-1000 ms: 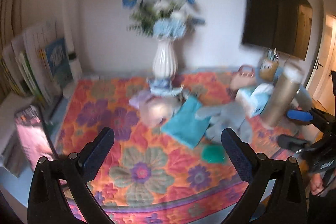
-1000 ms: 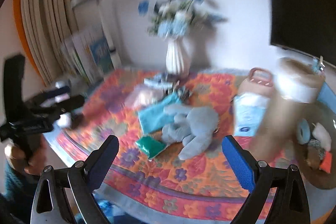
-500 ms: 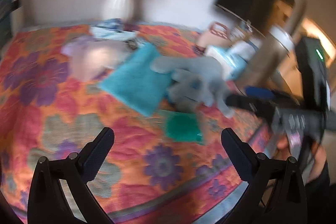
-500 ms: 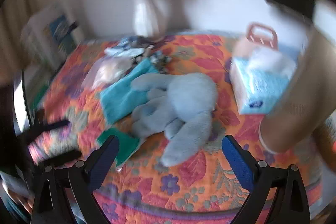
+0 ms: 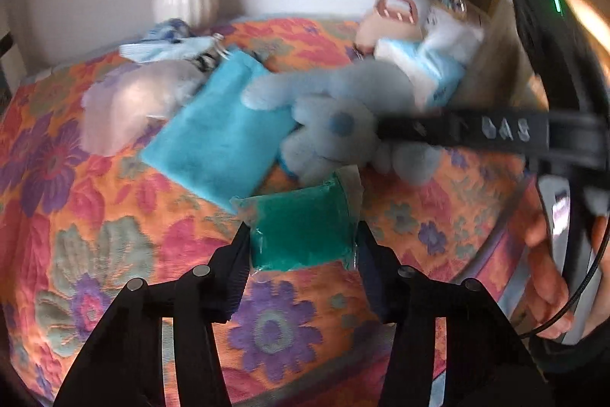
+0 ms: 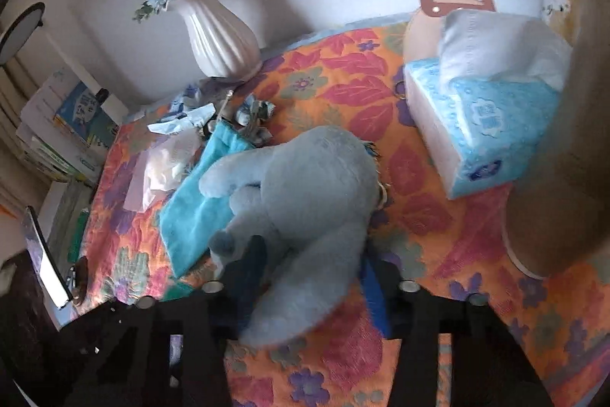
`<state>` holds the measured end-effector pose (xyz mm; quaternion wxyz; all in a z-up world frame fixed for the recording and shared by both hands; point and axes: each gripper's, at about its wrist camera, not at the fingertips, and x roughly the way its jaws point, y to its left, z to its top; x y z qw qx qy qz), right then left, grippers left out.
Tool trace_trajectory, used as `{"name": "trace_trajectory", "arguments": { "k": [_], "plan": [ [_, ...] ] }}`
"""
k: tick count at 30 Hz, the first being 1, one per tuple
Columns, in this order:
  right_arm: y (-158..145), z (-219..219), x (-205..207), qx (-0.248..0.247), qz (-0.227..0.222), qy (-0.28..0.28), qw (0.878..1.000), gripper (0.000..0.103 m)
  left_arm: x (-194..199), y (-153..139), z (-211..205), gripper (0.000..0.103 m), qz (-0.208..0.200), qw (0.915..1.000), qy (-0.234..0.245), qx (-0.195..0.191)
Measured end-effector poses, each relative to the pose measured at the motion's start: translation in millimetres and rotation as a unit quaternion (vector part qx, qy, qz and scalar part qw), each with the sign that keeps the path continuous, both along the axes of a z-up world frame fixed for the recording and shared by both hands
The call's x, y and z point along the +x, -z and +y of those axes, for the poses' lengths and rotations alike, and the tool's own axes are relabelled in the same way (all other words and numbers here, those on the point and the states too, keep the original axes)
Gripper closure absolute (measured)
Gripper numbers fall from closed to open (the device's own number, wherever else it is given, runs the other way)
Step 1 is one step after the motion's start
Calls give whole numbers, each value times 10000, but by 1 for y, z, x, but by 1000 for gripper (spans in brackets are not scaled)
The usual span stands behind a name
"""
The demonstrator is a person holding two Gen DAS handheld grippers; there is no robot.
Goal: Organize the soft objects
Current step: 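Reach the right tool toward the grey-blue plush bunny while left tool holds green pouch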
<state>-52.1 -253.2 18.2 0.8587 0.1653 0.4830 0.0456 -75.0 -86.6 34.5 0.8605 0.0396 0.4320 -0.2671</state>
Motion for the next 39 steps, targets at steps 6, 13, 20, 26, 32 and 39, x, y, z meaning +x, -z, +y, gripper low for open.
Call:
{"name": "trace_trajectory", "arguments": {
  "k": [6, 13, 20, 26, 32, 39],
  "plan": [
    [3, -2, -30, 1255, 454, 213, 9908, 65, 10, -11, 47, 55, -128, 9981, -577, -196],
    [-7, 64, -64, 1130, 760, -1186, 9836, 43, 16, -5, 83, 53, 78, 9949, -760, -659],
    [-41, 41, -52, -444, -173, -519, 9975, 17, 17, -9, 78, 52, -252, 9952, -836, -446],
    [-31, 24, -6, -920, -258, 264, 9951, 12, 27, -5, 85, 52, -433, 9924, -1079, -394],
    [-6, 9, 17, 204, -134, 112, 9996, 12, 27, -3, 97, 53, -453, 9896, -1222, -610],
    [-30, 60, -38, 660, -114, -1229, 9902, 12, 30, -1, 104, 53, -397, 9870, -1365, -751]
  ]
}}
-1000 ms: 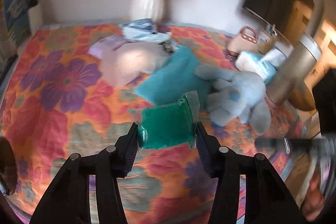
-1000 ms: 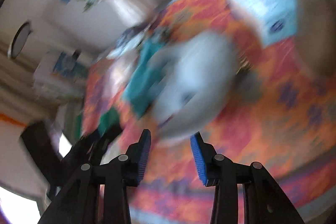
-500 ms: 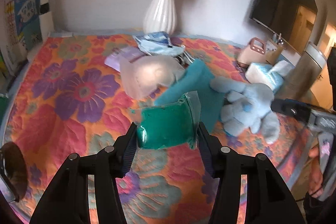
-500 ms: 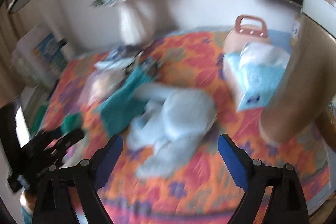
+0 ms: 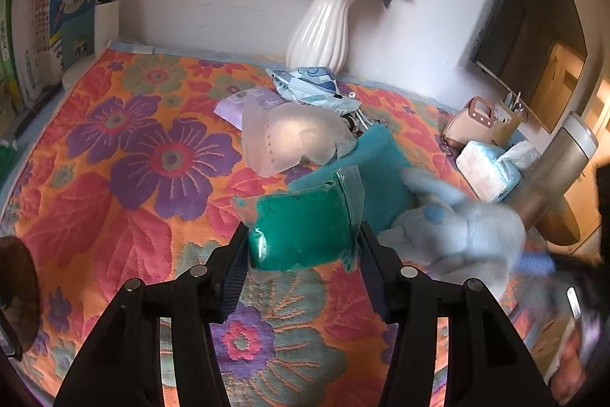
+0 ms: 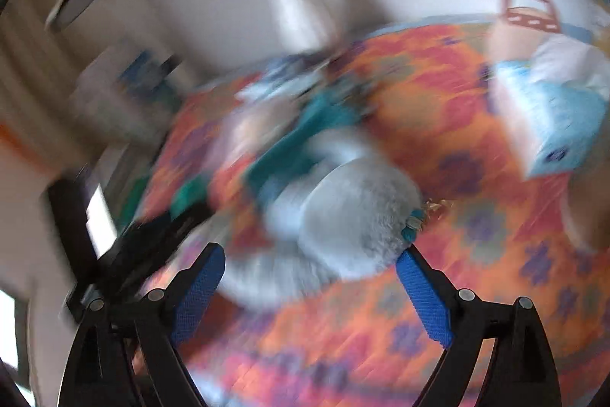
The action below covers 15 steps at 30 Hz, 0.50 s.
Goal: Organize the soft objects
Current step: 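Reach the right tool toward the grey-blue plush bunny while left tool holds green pouch, then grasp the grey-blue plush bunny with the right tool while left tool holds green pouch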
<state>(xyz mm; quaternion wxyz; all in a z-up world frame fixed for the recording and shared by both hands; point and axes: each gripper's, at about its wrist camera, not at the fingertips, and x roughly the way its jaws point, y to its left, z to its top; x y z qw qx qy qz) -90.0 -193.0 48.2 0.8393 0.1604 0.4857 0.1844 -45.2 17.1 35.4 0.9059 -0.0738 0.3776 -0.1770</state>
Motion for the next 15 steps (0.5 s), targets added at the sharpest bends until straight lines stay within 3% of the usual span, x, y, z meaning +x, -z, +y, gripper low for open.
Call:
{"name": "trace_trajectory", "arguments": {
  "k": [3, 8, 10, 15],
  "plan": [
    [-9, 21, -34, -122, -94, -670, 9976, 12, 0, 0, 0, 53, -5, 10000, 9, -1],
    [-7, 11, -43, -1069, -295, -302, 9934, 12, -1, 0, 0, 53, -41, 10000, 6, 20],
    [0, 2, -29, -1034, -188, -89, 9944, 12, -2, 0, 0, 53, -58, 10000, 11, 25],
    [16, -9, -9, -378, 162, 29, 9991, 12, -2, 0, -2, 53, -62, 10000, 52, 36]
  ]
}}
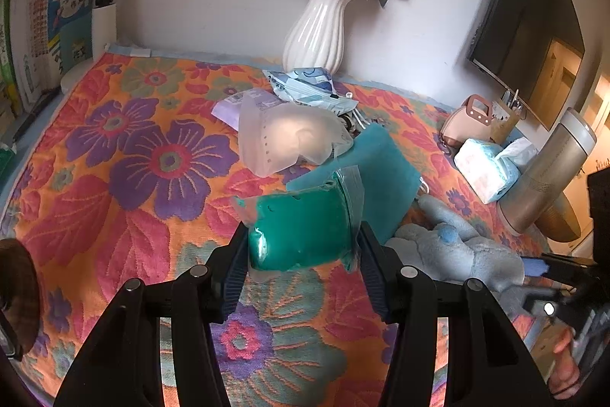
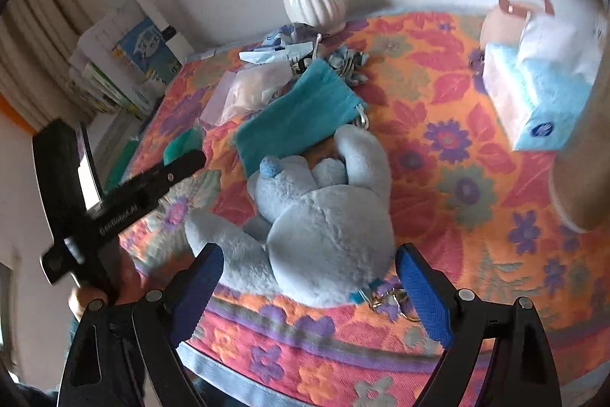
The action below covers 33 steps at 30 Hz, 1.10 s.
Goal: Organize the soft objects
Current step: 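Grasp the grey-blue plush bunny with the right tool while left tool holds green pouch, then carry the green pouch and bunny to the glass table and open both tools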
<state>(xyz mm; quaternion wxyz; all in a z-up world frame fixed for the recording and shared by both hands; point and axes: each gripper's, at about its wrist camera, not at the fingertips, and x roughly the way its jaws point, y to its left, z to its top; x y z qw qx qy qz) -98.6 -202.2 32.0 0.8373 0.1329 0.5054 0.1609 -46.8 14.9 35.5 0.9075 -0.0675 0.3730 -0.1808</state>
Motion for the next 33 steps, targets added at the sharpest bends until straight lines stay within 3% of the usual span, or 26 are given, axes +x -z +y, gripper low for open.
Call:
{"name": "trace_trajectory", "arguments": {
  "k": [4, 5, 6, 7, 10, 20, 27, 33],
  "plan": [
    [9, 2, 12, -16, 29, 207, 9998, 15, 0, 0, 0, 53, 15, 10000, 10, -9],
    [13, 4, 15, 88, 46, 164, 9998, 21, 0, 0, -1, 53, 12, 10000, 19, -4],
    [15, 6, 16, 159, 60, 148, 9997, 36, 1, 0, -1, 53, 14, 10000, 28, 0],
    [18, 8, 16, 125, 69, 146, 9998, 41, 0, 0, -2, 53, 15, 10000, 46, 10],
    [18, 8, 9, 133, -66, 233, 9996, 42, 0, 0, -5, 53, 3, 9999, 83, 79],
    [1, -28, -17, 854, -117, 689, 9939, 43, -17, -14, -15, 54, -278, 9993, 217, 96],
    [-25, -61, -46, 810, -151, 778, 9936, 43, -43, -46, -55, 54, -604, 9957, 694, 65],
    [-54, -110, -82, 387, -510, 1008, 9929, 42, -66, -62, -107, 54, -726, 9892, 1271, 87]
  ]
}}
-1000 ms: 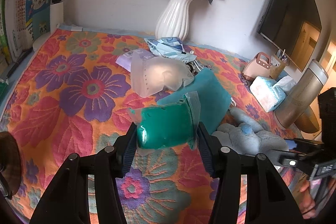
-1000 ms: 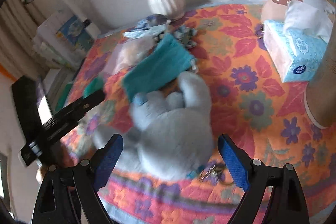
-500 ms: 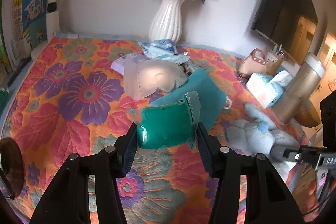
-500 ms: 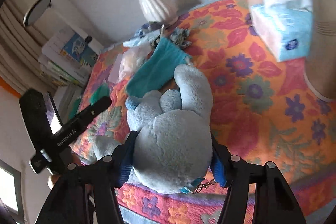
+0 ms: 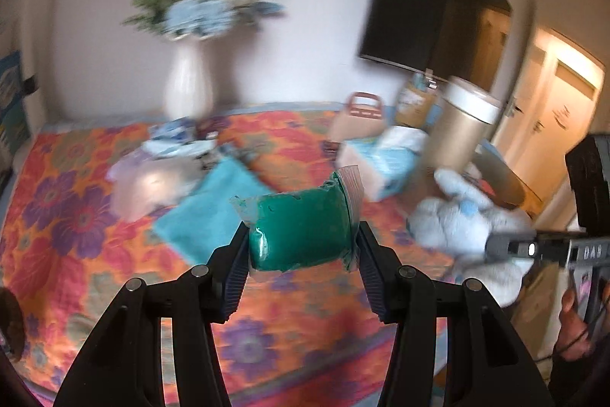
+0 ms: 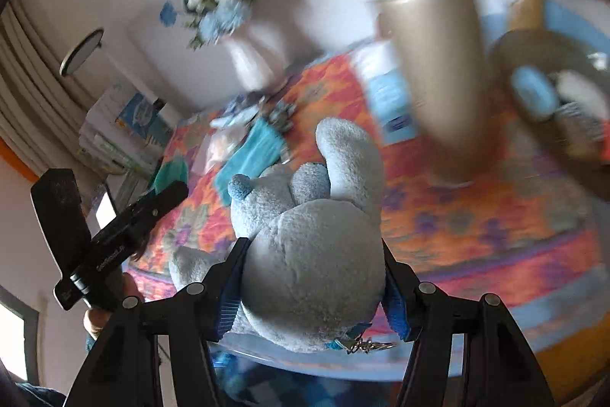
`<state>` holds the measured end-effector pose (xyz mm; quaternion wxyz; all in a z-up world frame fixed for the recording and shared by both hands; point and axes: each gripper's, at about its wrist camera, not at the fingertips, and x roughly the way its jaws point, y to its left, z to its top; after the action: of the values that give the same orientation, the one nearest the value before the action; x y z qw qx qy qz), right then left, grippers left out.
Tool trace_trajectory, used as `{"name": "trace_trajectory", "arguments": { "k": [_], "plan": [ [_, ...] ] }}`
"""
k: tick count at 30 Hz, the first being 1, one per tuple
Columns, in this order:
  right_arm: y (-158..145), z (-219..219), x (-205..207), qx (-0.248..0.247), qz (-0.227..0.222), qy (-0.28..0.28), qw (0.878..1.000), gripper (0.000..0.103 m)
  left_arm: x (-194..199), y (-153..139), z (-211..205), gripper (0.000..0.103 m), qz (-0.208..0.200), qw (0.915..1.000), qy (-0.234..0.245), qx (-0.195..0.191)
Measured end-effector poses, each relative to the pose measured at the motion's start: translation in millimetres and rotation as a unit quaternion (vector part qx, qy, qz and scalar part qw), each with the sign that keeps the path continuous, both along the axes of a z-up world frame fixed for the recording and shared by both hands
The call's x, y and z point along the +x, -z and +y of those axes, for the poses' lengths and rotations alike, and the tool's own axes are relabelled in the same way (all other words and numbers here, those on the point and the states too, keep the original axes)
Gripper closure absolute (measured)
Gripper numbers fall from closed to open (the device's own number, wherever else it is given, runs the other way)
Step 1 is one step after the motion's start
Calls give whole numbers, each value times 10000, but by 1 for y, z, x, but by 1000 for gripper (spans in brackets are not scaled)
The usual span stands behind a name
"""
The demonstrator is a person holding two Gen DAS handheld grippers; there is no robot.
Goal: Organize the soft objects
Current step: 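Carry the green pouch and bunny to the glass table and open both tools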
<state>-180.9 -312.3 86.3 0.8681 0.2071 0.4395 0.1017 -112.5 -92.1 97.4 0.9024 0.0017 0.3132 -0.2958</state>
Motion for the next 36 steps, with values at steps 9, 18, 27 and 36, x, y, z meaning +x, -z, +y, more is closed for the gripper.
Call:
{"name": "trace_trajectory", "arguments": {
  "k": [9, 18, 27, 36],
  "plan": [
    [-32, -97, -52, -224, -304, 964, 9946, 42, -41, -24, -101, 54, -52, 9909, 1341, -50],
    [-51, -188, -87, -59, -609, 2096, 9759, 42, -68, -40, -223, 54, -282, 9729, 2282, 260],
    [-64, -273, -52, 235, -874, 3135, 9453, 42, -31, -44, -293, 54, -176, 9889, 1476, -39],
    [-36, -309, 24, 300, -337, 2887, 9563, 39, -11, -22, -350, 39, -735, 9914, 773, 752]
  ]
}}
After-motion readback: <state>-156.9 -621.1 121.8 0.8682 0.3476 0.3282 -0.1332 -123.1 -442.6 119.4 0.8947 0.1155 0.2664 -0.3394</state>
